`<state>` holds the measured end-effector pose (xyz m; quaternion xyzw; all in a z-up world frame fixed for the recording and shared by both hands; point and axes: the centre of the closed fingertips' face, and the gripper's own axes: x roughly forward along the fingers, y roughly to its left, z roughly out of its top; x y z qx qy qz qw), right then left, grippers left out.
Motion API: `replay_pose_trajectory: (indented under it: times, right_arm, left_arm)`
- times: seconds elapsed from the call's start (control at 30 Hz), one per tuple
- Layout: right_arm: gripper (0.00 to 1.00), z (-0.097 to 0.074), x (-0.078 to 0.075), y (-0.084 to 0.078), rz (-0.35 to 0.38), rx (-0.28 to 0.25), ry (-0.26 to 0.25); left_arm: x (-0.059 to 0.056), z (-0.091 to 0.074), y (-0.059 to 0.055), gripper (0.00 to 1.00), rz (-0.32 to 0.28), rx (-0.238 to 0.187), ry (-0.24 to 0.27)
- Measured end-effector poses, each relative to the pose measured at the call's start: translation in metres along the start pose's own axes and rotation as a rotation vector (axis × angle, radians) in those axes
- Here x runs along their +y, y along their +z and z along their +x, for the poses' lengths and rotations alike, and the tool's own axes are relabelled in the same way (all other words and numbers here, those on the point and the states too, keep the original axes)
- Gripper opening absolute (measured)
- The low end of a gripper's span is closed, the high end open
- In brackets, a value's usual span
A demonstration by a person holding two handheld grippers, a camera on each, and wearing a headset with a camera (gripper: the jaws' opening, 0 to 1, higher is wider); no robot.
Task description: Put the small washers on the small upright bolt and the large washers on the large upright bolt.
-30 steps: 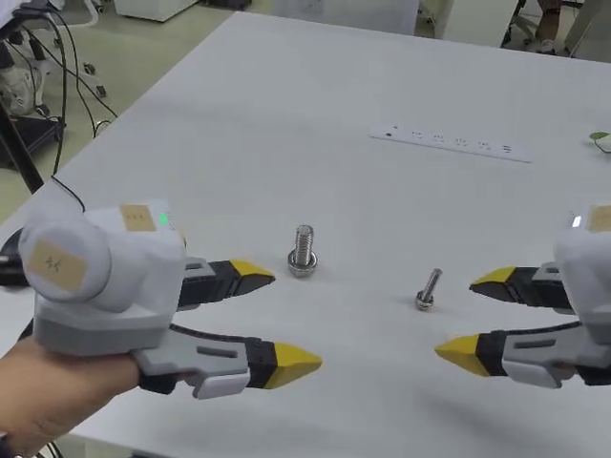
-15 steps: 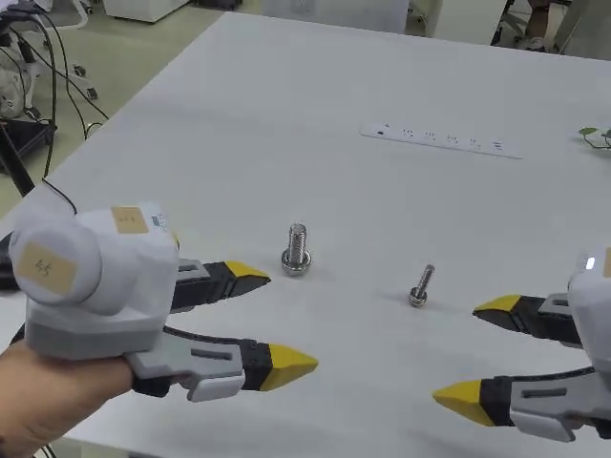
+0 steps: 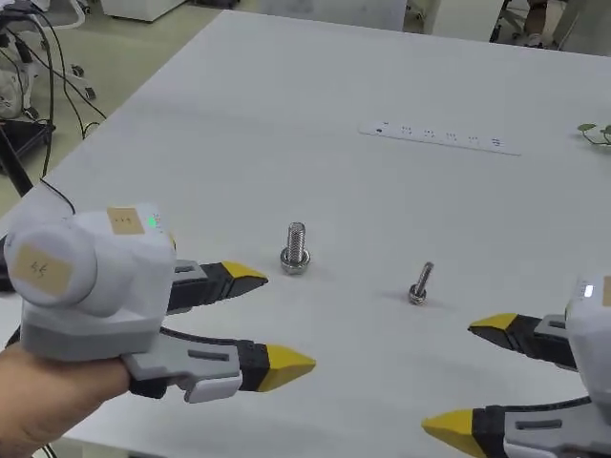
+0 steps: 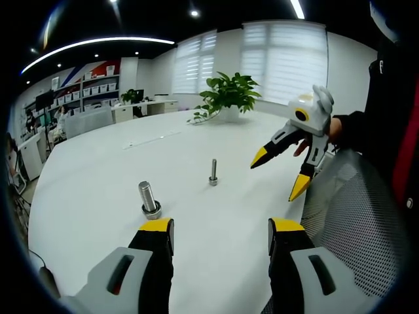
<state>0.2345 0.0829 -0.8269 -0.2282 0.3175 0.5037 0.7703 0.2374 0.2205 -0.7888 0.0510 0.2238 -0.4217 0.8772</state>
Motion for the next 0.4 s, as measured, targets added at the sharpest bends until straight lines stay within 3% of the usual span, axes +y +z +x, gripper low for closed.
replay_pose_trajectory:
  times: [0.4]
  right_arm:
    - [0.70, -0.0001, -0.0049, -0.0003, 0.004, -0.005, -0.014]
  left_arm:
    - [-0.0001, 0.0005, 0.0009, 0.57, 0.001, -0.002, 0.000]
